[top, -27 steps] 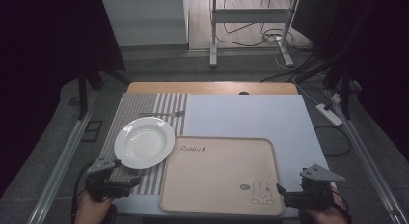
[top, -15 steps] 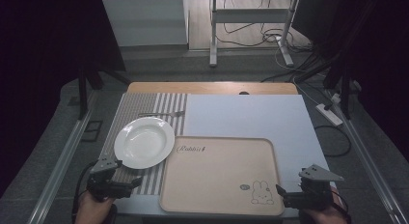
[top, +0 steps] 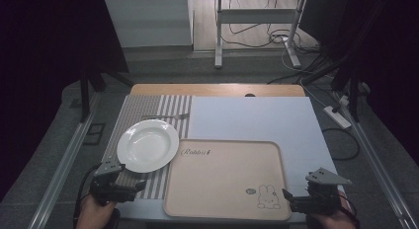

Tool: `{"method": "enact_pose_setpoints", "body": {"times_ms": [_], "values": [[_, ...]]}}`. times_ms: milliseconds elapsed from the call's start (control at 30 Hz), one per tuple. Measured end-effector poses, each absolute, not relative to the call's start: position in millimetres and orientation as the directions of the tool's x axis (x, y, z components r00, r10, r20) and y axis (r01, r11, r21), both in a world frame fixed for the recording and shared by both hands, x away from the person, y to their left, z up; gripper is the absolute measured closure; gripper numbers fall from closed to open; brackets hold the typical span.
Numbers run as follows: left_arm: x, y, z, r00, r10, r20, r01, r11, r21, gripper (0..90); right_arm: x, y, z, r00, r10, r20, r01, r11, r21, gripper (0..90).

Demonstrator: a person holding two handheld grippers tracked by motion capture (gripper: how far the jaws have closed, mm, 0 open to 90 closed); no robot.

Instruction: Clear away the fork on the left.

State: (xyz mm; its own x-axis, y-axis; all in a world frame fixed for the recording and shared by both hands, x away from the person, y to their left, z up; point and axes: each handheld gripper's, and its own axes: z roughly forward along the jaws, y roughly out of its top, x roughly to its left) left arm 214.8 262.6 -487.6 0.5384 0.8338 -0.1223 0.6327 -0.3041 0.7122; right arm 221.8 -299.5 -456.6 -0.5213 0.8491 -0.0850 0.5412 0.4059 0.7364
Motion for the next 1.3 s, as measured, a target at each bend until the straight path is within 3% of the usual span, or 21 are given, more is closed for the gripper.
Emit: {"method": "enact_pose_setpoints", "body": {"times_ms": [567,1300], "values": [[225,266,-486,0.538,0.841,-0.066,0.626,-0.345,0.699,0.0,223,-300,-457,-0.522,0.85,-0.072,0.549,0.399,0.734,0.0],[259,265,-484,0.556,0.825,-0.1,0.621,-0.332,0.71,0.0,225,-301,-457,-0.526,0.849,-0.052,0.564,0.394,0.726,0.0]]}}
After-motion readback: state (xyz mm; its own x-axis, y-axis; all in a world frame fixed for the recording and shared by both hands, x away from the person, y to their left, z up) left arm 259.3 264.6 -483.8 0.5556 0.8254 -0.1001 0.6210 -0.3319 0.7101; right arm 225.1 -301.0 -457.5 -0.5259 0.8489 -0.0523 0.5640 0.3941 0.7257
